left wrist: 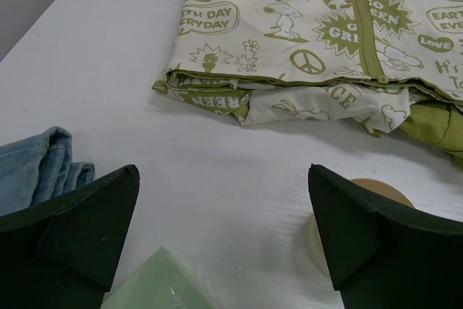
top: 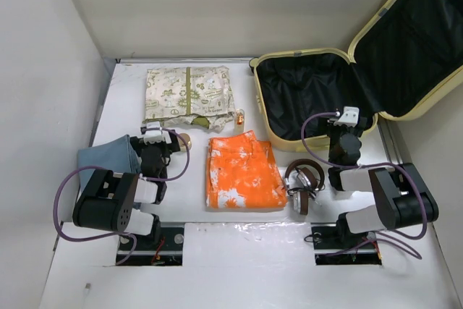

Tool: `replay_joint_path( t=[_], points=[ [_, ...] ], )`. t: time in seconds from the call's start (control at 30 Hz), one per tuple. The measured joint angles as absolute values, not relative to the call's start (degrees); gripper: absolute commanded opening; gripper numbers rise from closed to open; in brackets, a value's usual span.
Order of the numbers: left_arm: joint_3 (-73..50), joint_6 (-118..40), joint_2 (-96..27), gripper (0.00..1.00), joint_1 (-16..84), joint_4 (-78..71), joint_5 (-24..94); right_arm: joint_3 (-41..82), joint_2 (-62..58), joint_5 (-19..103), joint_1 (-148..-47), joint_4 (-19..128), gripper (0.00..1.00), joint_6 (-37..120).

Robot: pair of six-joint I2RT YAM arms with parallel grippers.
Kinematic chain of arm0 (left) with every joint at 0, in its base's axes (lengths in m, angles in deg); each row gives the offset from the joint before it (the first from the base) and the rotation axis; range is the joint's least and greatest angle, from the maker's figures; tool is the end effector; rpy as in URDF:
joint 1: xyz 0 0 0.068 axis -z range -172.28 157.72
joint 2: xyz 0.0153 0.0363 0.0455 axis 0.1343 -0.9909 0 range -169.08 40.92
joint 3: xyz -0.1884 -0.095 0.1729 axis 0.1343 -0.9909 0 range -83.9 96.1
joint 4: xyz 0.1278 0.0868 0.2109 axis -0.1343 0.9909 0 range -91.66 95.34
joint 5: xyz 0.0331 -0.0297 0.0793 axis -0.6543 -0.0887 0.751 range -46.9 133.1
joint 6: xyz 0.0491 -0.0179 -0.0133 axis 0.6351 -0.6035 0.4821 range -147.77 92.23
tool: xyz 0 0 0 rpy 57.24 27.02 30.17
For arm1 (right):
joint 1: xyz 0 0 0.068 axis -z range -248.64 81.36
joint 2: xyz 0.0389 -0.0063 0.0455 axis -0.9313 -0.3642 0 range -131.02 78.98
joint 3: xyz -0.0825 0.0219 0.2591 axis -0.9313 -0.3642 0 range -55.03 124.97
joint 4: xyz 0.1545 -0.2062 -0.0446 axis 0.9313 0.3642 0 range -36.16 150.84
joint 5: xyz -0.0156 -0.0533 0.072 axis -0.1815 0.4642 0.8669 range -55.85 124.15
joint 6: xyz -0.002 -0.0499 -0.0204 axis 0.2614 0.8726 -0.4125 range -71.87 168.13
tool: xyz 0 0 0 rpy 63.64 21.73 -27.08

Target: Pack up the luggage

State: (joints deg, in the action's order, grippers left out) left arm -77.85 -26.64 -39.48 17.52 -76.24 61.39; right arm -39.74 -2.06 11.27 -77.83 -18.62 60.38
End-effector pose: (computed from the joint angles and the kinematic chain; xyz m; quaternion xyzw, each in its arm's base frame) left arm 0.2065 -0.0243 0.1545 -0.0457 0.7043 0.0589 0.7060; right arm 0.2396 0.0246 0.1880 0.0245 0.6674 -0.1513 0.7287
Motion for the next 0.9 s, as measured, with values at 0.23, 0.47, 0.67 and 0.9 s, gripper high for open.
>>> replay_joint_path(
  t=[0.23,0.47,0.67,0.9],
  points=[
    [-78.18,-26.8,-39.4,1.0,19.22,-76.46,65.41,-40.29,10.95,10.09,-79.3,-11.72,1.0,60.99],
    [-80.83,-3.63,-27.09,1.0,31.92,-76.29,76.64,-15.79,32.39,6.86,-80.98,26.69,1.0,66.15],
    [-60.81,11.56,-21.54,1.0,37.08,-64.83,95.83,10.13,34.16,-0.79,-83.21,60.45,1.0,67.7],
    [-32.02,-8.46,0.25,1.0,38.68,-17.62,66.7,29.43,24.54,-6.1,-85.7,91.99,1.0,67.14]
  ],
)
